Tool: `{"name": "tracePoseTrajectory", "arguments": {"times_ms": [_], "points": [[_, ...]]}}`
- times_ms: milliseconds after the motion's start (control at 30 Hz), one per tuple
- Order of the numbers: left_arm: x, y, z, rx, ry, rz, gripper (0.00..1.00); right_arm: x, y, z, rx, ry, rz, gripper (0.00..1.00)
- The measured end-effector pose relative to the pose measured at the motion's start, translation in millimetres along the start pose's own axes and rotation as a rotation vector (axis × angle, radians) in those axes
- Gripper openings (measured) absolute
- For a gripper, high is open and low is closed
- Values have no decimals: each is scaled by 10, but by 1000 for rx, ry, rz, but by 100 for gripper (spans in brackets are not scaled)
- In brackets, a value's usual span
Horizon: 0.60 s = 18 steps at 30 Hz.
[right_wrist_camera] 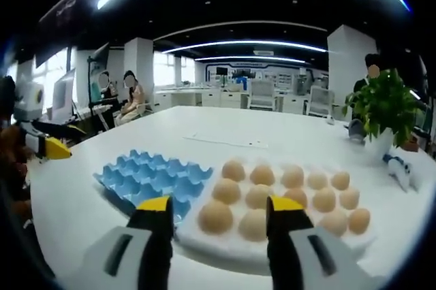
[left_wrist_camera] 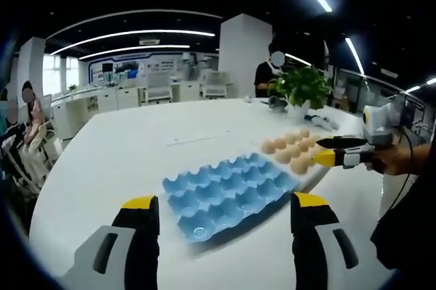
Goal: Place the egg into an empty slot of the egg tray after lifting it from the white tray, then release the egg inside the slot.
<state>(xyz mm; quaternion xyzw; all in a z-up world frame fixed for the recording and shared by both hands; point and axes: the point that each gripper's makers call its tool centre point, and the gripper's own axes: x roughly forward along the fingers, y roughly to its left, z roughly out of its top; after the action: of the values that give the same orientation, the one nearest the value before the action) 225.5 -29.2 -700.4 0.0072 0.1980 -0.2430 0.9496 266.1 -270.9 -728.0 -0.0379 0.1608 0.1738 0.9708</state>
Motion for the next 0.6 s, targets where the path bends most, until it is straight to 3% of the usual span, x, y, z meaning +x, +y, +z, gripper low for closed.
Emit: {"name": "tracePoseTrajectory", "arguments": {"times_ms": [267, 600], "points": [[-5, 31, -4, 0, -3, 2, 78, 187, 73, -103, -70, 59, 35, 51], [-4, 35, 3, -1, -5, 0, 78, 167, 58, -162, -77, 85, 41, 48]]}}
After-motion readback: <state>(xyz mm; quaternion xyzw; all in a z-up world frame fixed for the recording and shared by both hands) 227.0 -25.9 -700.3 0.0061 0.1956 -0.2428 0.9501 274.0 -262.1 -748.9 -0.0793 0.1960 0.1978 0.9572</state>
